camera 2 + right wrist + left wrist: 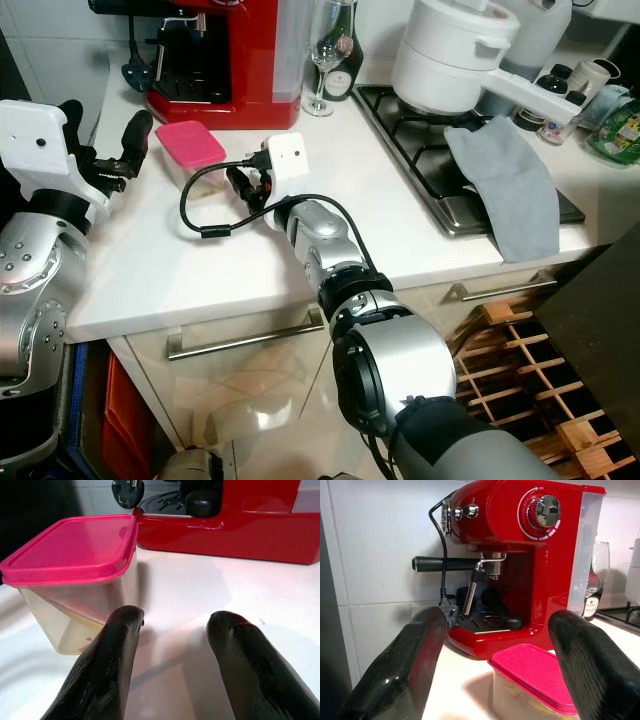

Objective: Restocking fridge

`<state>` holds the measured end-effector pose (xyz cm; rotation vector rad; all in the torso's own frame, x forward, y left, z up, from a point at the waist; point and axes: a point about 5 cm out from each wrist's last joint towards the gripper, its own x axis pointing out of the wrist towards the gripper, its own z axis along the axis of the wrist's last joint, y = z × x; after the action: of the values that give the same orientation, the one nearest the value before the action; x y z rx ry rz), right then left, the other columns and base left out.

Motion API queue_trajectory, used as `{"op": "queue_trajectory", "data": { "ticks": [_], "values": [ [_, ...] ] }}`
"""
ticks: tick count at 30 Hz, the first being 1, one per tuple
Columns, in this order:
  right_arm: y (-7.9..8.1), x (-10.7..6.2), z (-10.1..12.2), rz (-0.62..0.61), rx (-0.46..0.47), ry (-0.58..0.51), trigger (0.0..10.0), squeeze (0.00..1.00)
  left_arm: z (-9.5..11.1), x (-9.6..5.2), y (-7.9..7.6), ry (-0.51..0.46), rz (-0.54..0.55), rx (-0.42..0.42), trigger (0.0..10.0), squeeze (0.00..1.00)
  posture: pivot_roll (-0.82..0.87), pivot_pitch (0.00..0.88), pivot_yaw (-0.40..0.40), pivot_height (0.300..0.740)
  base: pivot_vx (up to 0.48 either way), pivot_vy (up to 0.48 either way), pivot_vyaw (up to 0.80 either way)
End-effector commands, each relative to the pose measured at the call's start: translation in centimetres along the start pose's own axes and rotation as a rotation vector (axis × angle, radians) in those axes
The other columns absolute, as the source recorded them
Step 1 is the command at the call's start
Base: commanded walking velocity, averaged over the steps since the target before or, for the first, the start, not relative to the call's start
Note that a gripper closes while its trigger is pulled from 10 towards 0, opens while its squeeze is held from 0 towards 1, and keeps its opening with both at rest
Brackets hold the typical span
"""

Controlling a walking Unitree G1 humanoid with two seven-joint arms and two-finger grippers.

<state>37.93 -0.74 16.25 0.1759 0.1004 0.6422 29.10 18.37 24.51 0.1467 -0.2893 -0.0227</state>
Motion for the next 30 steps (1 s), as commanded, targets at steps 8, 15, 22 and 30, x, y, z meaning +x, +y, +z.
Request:
{"op": "queue_trajectory", "data": {
  "ticks": [8,15,22,30],
  "values": [
    [2.3,0.9,1.4,0.113,0.079,-0.060,10.0,0.00,-0.2,0.1,-0.2,0.008,-0.002,-0.002,10.0,0.00,0.22,0.000,-0.126,0.740,0.000,0.000,0.00],
    [4.1,1.1,1.5,0.280,0.144,-0.073,10.0,0.00,-0.3,0.3,-0.4,0.006,-0.002,-0.006,10.0,0.00,0.22,0.000,-0.132,0.740,0.000,0.000,0.00],
    [5.6,1.0,1.6,0.445,0.177,-0.084,10.0,0.00,-0.3,0.3,-0.3,0.008,0.001,-0.007,10.0,0.00,0.22,0.000,-0.130,0.740,0.000,0.000,0.00],
    [-1.6,-1.7,5.5,-0.055,-0.258,-0.378,10.0,0.00,-1.4,-0.2,-1.0,0.047,0.008,0.022,10.0,0.00,0.18,0.000,-0.115,0.740,0.000,0.000,0.00]
  ]
}}
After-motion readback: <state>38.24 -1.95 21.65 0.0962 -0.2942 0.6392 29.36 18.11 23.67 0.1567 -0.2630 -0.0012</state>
